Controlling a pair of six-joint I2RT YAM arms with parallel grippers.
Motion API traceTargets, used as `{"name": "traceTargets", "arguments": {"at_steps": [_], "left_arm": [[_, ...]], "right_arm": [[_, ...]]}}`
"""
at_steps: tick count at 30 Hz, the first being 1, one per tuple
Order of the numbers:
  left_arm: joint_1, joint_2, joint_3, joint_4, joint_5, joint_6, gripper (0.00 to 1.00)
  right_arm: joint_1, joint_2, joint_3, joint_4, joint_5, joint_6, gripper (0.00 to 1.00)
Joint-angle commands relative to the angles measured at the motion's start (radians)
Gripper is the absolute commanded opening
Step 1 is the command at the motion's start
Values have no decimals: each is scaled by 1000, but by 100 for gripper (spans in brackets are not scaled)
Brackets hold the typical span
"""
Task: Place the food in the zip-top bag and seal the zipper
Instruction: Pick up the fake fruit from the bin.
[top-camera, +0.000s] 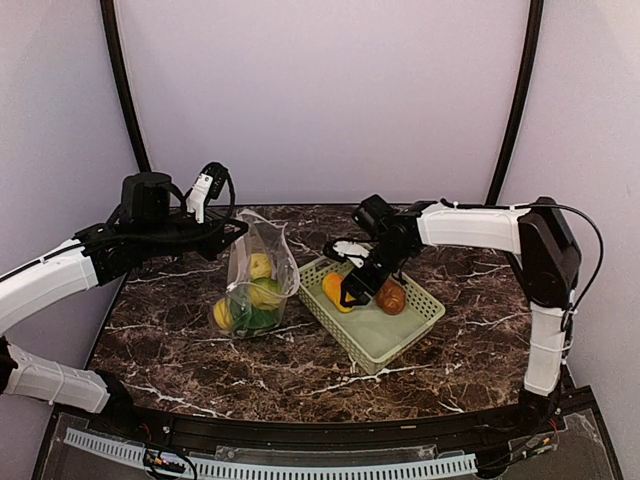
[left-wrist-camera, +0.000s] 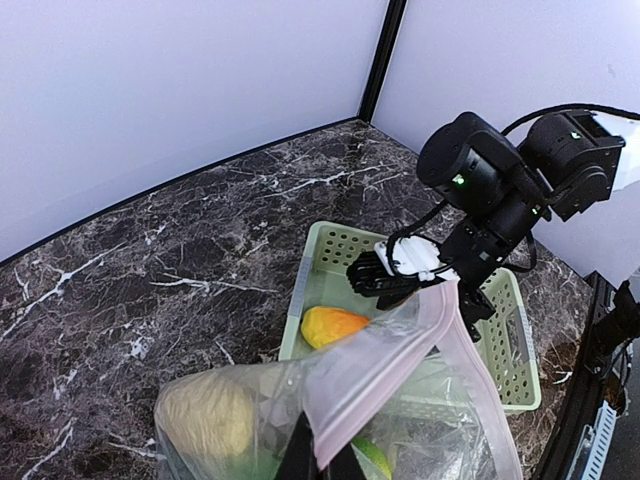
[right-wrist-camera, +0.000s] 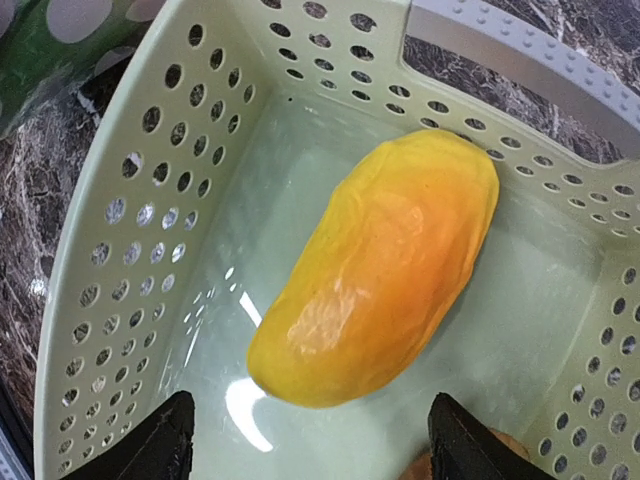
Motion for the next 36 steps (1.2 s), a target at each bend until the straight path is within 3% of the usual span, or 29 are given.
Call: {"name": "traceTargets", "arguments": {"at_steps": [1,8,20,26,31,36], "left_arm": [[8,-4,19,-8,-6,10,1],[9,-6,19,-6,10,4,1],[9,-4,19,-6,14,2,1],[8,0,18,-6,7,5,1],[9,2,20,-6,14,5,1],[9,11,20,-5,18,2,1]], "right_arm": [[-7,70,81,-2,-39,78,78],[-9,180,175,-25,-5,108,77],[-28,206,195,-45,16,97,52],[-29,57,162,-41,-31,37,43],[-24,-124,139,-39,-172,-47,41],[1,-213,226,-79,-343,-98,41]]}}
